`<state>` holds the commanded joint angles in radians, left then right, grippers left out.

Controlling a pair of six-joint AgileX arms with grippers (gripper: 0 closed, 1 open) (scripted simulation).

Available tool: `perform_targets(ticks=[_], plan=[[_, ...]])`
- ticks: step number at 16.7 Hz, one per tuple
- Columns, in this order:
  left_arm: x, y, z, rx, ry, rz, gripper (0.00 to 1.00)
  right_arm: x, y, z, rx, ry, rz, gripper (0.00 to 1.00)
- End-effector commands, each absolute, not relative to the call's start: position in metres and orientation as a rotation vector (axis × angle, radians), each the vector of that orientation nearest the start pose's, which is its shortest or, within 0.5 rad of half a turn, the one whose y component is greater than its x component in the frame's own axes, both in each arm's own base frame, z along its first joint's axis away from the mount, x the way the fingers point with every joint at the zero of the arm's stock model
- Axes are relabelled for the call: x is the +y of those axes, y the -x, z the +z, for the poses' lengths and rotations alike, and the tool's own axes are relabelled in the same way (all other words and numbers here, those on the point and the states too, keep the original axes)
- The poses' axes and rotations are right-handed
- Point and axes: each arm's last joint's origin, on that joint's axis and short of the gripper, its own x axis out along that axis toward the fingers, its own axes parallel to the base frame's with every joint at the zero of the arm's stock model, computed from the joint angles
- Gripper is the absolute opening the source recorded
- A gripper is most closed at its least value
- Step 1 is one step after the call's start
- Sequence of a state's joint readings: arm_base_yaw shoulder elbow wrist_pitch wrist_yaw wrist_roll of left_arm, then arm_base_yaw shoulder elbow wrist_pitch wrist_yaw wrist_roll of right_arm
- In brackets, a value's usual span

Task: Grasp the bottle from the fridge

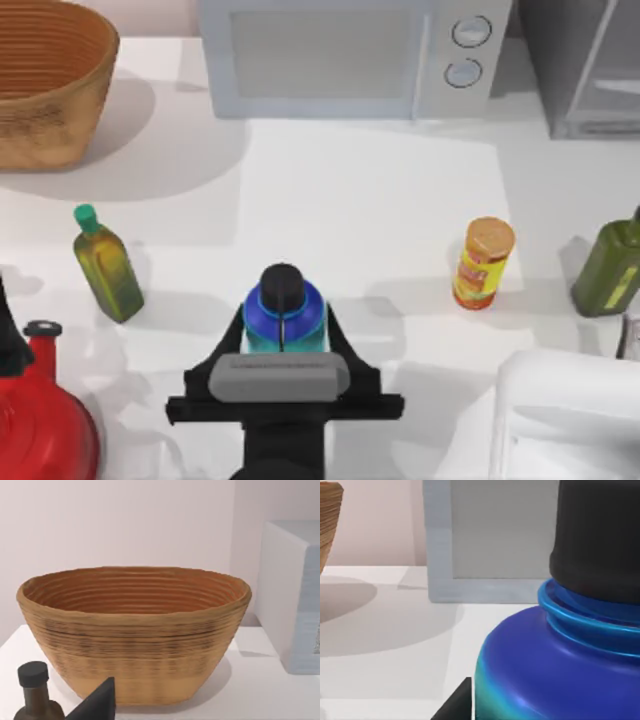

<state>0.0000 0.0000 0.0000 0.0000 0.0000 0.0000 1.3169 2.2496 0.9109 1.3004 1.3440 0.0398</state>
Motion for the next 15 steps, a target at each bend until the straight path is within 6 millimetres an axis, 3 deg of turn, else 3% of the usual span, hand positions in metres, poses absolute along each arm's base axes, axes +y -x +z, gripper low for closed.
perform_targets(ticks=[12, 15], plan=[[-0.0012, -0.1057, 0.1600, 0.000, 0.000, 0.000, 1.00, 0.3621, -0.1220, 0.0773, -0.003, 0.001, -0.001, 0.98], [-0.0012, -0.1057, 0.1600, 0.000, 0.000, 0.000, 1.00, 0.3621, -0.1220, 0.0773, -0.003, 0.001, -0.001, 1.00]])
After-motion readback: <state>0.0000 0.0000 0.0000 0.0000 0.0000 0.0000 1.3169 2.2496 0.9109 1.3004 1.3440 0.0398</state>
